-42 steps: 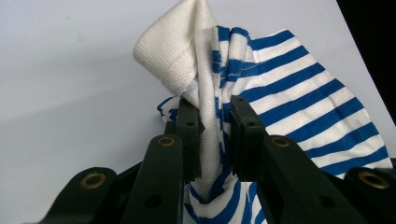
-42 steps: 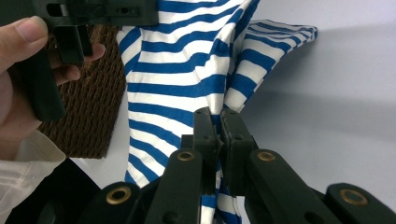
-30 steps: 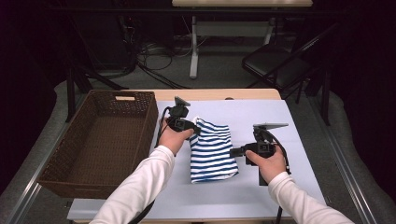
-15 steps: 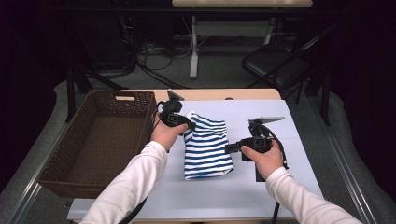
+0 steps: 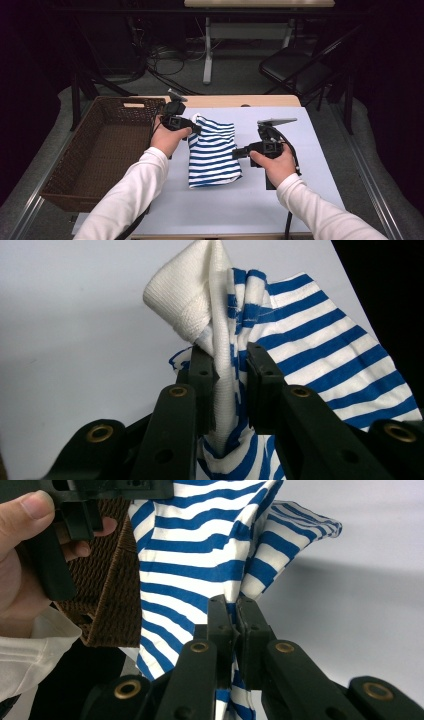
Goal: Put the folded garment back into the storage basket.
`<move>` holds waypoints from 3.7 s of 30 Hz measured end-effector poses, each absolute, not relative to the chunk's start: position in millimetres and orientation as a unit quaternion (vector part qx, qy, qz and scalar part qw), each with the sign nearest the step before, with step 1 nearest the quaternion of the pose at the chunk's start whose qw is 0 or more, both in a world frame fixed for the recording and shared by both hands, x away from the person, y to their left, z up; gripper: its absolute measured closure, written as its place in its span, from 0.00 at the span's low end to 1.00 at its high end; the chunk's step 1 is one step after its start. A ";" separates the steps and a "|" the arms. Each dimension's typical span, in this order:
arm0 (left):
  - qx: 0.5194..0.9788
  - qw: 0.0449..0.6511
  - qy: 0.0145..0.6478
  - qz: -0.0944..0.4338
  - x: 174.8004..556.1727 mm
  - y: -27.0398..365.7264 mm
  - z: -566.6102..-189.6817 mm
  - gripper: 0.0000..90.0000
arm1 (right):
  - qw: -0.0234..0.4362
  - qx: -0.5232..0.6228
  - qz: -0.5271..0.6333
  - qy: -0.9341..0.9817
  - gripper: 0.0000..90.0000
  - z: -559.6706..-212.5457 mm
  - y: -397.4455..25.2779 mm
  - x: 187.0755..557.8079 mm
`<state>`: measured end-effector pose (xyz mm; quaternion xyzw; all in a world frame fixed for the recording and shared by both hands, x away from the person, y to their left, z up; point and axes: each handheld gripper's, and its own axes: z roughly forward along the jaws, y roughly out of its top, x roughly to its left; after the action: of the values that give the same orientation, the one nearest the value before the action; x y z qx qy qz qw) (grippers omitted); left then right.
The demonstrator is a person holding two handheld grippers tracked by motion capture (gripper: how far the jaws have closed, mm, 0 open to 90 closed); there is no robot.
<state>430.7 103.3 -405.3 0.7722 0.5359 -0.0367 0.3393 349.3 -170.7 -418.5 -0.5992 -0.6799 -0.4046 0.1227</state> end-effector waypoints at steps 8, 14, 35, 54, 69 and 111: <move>0.765 0.347 0.542 -0.032 430.4 119.5 -393.4 0.85 | 0.124 -0.591 -0.411 -0.683 0.97 -410.1 -155.7 352.0; 0.759 0.353 0.547 -0.029 429.9 132.0 -387.8 0.85 | 0.122 -0.584 -0.413 -0.688 0.97 -404.5 -146.4 353.2; 0.743 0.359 0.564 -0.011 428.3 171.1 -368.9 0.85 | 0.125 -0.564 -0.427 -0.696 0.97 -390.4 -107.0 360.6; 0.728 0.368 0.579 0.005 424.2 199.8 -355.2 0.85 | 0.121 -0.549 -0.429 -0.707 0.97 -380.4 -76.0 363.7; 0.715 0.376 0.589 0.011 420.9 223.1 -349.2 0.85 | 0.117 -0.539 -0.428 -0.716 0.97 -376.1 -53.1 365.2; 0.677 0.382 0.627 0.047 409.0 300.1 -332.8 0.85 | 0.131 -0.499 -0.447 -0.731 0.97 -361.8 33.4 362.8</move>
<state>409.0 300.1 -332.8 0.6771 0.6270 0.0470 0.3823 362.8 33.4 -361.8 -0.4988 -0.7309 -0.4471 0.1307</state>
